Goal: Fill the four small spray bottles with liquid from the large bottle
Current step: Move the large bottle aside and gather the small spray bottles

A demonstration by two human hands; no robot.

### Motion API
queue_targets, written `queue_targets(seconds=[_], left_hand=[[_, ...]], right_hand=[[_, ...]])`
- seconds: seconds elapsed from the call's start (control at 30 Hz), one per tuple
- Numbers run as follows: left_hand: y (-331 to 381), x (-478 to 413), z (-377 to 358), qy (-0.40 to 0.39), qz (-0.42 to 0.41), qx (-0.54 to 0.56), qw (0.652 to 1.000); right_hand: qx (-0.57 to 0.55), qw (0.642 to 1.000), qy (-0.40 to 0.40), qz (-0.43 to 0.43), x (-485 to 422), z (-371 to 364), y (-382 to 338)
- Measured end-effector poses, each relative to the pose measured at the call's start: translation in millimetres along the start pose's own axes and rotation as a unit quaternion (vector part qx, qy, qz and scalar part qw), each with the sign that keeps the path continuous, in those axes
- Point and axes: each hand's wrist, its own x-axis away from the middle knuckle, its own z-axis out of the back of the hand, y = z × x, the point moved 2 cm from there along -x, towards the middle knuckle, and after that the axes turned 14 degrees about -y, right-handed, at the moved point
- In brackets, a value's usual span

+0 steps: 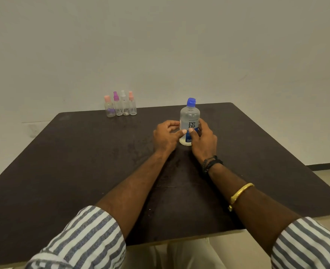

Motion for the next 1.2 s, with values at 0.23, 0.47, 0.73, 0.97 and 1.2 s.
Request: queue_targets(seconds=[0.23,0.47,0.73,0.97,1.2], left_hand=[[-3,-1,-2,0.005,0.003,-0.005,1.0],[11,2,3,0.001,-0.021,-0.07,0.997],[28,11,25,0.034,-0.083,-0.175,0.98],[19,20,68,0.046,-0.086,-0.266,0.959],[-1,20,117,0.063,-0.038,-0.363,0.929]], right_hand=[[0.006,1.0,-0.002,-0.005,1,-1,-1],[0.038,0.998,0.035,-0.029,0,-1,-5],[0.076,0.988,0.119,0.058,1,-1,-44],[0.083,0.985,0.024,0.147,-3,-43,-79],[0.21,0.964,-0.087,0.138,-22,-96,-92]])
